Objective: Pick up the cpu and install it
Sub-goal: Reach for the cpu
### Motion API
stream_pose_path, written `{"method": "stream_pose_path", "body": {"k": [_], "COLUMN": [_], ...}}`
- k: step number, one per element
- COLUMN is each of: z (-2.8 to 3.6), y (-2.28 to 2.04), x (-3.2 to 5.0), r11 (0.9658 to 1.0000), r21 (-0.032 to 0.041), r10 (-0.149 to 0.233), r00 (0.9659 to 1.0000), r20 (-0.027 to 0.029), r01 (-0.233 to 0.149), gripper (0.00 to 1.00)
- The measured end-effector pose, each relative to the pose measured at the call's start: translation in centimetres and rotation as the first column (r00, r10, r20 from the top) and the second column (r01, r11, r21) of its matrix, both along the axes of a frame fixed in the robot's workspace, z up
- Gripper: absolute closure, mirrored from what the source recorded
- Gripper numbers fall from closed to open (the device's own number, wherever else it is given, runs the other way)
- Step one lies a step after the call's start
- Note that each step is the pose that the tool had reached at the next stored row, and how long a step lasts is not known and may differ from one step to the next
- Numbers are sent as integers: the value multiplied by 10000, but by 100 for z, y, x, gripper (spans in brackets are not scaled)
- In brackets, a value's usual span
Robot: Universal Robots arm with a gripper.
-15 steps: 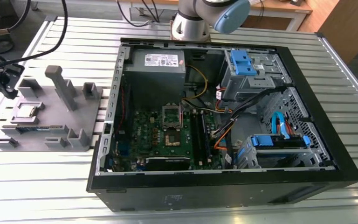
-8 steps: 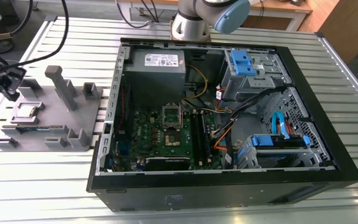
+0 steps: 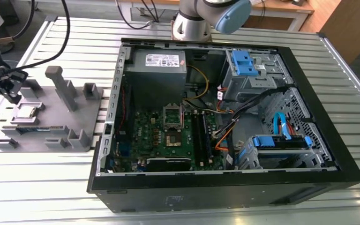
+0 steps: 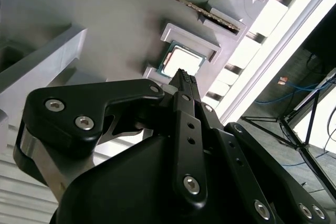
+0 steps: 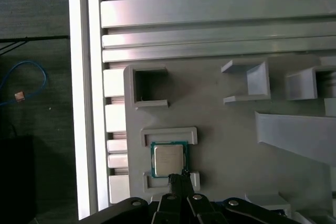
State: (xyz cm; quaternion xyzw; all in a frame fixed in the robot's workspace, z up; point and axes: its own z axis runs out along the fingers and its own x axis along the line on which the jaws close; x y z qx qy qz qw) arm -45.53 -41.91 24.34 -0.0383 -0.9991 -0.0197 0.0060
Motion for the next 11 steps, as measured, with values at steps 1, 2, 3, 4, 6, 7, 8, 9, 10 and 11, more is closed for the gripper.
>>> {"method": "stream_pose_path", "body": {"k": [1,2,3,4,6,7,8,9,10,11], "z": [-3,-5,-9,-15,-33,-45,-56,-65,-69,-69], "y": [0,0,0,0,0,0,-1,0,-1,-1], "x": [-3,-5,-8,-9,-11,-11,-11,-11,-12,-12], "r11": [10000,10000,10000,10000,10000,10000,10000,10000,10000,10000], "r21": [0,1,1,2,1,1,1,1,1,0], "r10": [0,0,0,1,0,1,1,0,0,0], "r00": [10000,10000,10000,10000,10000,10000,10000,10000,10000,10000], "r20": [1,1,2,3,1,2,2,2,0,-1], "r01": [0,0,0,-1,0,-1,-1,0,0,0], "gripper": [89,89,89,89,89,89,89,89,89,89]}}
